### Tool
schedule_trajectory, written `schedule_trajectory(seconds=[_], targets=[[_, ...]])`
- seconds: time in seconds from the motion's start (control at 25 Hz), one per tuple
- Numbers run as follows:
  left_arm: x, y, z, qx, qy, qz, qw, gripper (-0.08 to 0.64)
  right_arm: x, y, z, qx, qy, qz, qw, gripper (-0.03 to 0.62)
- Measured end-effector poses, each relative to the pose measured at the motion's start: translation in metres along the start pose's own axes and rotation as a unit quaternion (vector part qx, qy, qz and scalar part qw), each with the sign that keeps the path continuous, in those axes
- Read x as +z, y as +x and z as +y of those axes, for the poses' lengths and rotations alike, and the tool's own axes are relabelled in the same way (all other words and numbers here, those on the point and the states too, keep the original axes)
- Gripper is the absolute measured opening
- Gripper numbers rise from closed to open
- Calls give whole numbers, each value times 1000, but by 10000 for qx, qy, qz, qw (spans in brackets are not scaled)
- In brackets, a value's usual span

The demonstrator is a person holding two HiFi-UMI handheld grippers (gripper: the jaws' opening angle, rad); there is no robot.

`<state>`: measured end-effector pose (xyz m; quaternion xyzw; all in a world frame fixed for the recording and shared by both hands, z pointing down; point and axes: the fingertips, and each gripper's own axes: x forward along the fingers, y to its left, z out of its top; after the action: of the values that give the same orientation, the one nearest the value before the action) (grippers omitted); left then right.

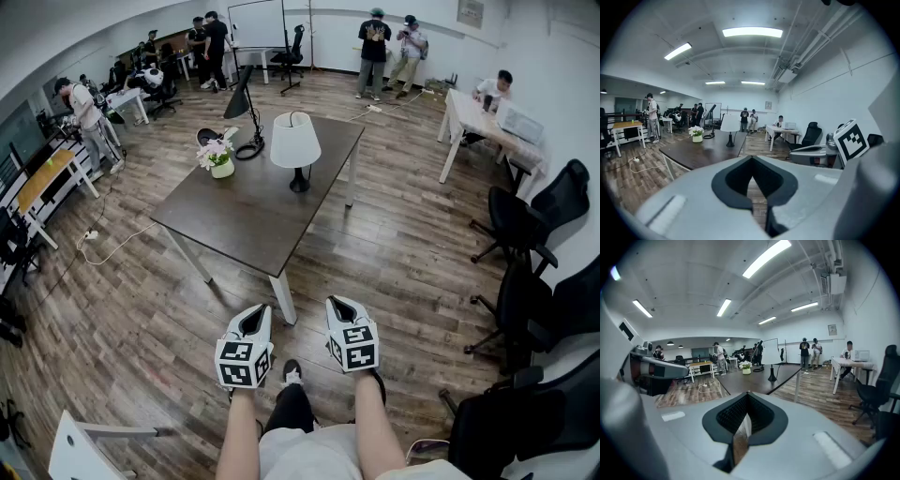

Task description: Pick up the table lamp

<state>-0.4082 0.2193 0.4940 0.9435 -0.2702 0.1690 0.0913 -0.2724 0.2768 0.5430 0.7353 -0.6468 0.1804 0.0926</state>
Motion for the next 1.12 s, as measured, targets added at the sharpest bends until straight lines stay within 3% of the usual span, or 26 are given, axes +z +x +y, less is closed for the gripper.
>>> schedule_trajectory(seconds=[0.16,0.36,0.64,0.96,1.12], targets=[[16,24,7,-110,-18,-99,9999,0,14,17,-8,50,-71,-16,10000,23],[17,71,15,-211,-123,-35,9997,2,6,37,-38,-68,19,126,9999,23],[45,137,24,-234,-246,-75,9994,2,9,62,-96,-316,233,240,9989,23],[89,220,44,-145,-226,-104,9996,2,53,125,-150,85,581,9,9983,25],[104,261,48,-144,-330,-130,9993,2,60,155,-172,250,308,269,9989,26]])
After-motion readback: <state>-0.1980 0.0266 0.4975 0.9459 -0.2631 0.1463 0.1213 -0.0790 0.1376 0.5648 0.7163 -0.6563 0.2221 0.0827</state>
